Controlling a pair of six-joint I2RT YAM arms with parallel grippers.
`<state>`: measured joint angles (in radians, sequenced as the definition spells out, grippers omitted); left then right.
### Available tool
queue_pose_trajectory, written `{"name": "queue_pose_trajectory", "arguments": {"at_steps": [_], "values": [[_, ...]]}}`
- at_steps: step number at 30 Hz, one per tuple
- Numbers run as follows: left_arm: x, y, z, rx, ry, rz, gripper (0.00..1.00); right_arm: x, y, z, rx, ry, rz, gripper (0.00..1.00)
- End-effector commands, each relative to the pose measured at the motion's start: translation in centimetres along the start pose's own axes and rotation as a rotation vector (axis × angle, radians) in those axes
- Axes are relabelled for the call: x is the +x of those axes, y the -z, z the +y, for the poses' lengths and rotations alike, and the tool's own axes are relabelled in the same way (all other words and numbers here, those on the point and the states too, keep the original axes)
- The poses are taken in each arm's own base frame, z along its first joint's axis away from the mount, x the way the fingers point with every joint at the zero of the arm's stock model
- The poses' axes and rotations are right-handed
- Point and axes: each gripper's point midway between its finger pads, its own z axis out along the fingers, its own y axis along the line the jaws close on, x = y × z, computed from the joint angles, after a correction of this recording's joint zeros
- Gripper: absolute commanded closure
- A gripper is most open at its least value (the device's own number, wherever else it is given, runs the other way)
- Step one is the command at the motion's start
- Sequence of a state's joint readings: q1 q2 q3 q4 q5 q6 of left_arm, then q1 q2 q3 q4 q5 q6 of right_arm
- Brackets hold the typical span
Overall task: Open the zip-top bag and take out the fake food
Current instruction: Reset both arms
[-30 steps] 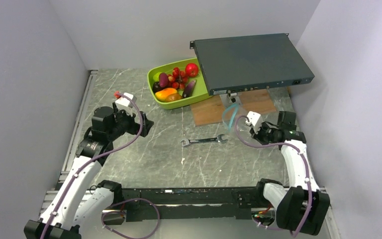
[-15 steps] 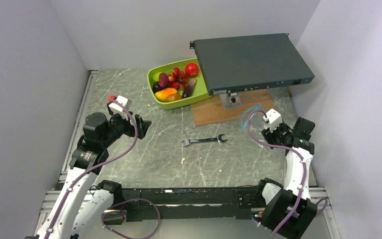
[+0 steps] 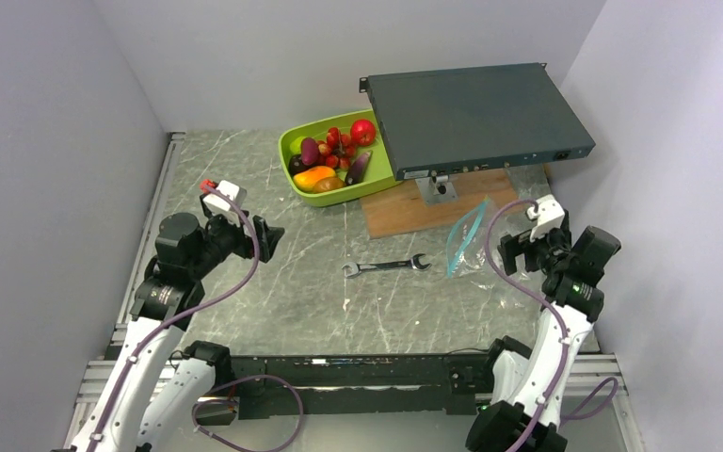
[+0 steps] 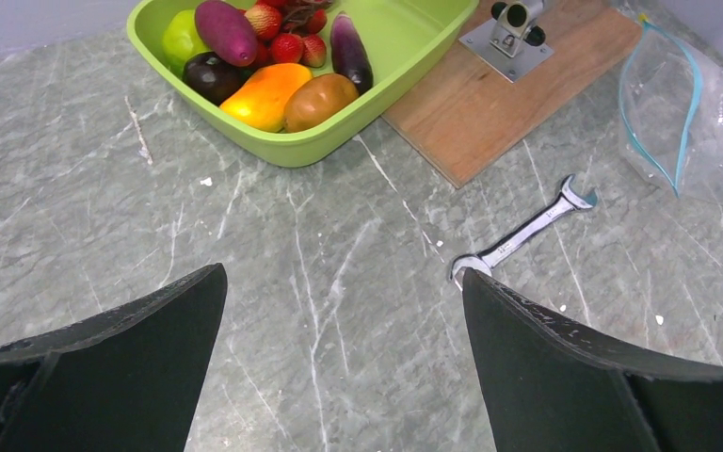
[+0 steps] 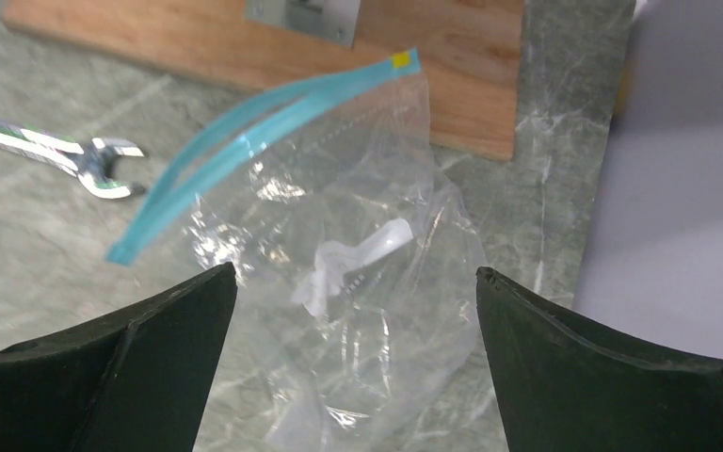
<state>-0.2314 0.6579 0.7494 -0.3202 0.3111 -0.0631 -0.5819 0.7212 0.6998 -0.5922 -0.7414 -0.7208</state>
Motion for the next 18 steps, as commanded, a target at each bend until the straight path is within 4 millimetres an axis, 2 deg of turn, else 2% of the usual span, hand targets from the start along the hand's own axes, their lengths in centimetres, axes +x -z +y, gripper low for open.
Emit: {"name": "queue_pose_trajectory", "arguments": {"at_steps": [1, 4, 8, 18], "values": [[-1.5, 0.2, 0.5, -0.014, -0.029, -0.048, 0.0, -4.5, 1.2, 0.0, 0.029, -0.208, -0.134, 0.0], [-1.4, 0.1, 1.1, -0.034, -0.027, -0.041, 0.0, -6.0, 1.3, 0.4, 0.007, -0.306, -0.19, 0.0], [-1.3, 0.0, 1.5, -0.043, -0.028, -0.035, 0.0, -7.0, 1.4, 1.7, -0.079, -0.298, -0.223, 0.0], [-1.5, 0.3, 1.1, -0.027, -0.025, -0.055, 0.0, -8.5, 2.2, 0.9, 0.01, -0.423, -0.305, 0.0]]}}
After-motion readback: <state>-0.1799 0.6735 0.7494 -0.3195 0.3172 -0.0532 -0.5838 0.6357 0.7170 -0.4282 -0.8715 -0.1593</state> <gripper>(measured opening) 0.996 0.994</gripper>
